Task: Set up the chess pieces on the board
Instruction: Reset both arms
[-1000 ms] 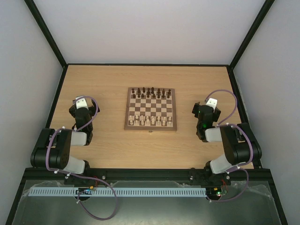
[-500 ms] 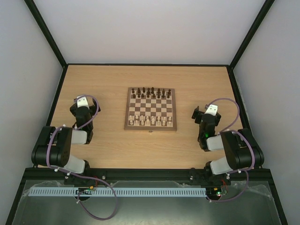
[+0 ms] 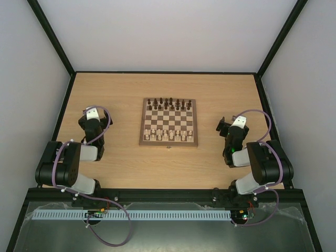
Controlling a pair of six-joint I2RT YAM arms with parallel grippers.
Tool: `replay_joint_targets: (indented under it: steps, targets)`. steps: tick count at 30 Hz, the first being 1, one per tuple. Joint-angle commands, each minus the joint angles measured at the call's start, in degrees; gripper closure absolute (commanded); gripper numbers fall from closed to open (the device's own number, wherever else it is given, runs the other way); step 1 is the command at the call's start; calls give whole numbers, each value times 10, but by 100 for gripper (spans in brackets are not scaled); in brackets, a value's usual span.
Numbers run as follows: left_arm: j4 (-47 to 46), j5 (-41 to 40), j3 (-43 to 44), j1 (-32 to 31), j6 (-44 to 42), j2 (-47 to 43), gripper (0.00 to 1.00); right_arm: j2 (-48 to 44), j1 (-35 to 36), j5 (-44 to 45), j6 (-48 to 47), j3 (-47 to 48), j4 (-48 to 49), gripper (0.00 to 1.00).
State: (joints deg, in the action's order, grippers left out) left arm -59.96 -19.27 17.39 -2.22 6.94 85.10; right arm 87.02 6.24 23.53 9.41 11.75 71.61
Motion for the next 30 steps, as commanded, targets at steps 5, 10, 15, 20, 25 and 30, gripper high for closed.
replay_joint_targets:
  steps: [5, 10, 15, 20, 25, 30]
  targets:
    - [-52, 13, -5, 0, -7, 8, 1, 0, -5, -3, 8, 5, 13, 2]
    - [-66, 15, -18, 1, -4, 5, 0, 0, -5, -3, 7, 5, 13, 1]
    - [-104, 8, -36, 7, 5, 14, 0, 0, -6, -3, 8, 6, 12, 1]
    - [-103, -1, -33, 4, 4, 16, 0, 0, -6, -3, 8, 6, 12, 1]
    - [-100, 1, -30, 5, 6, 17, 0, 1, -5, -3, 7, 6, 12, 1]
    - [-102, 1, -31, 5, 5, 15, 0, 1, -6, -3, 7, 6, 11, 1]
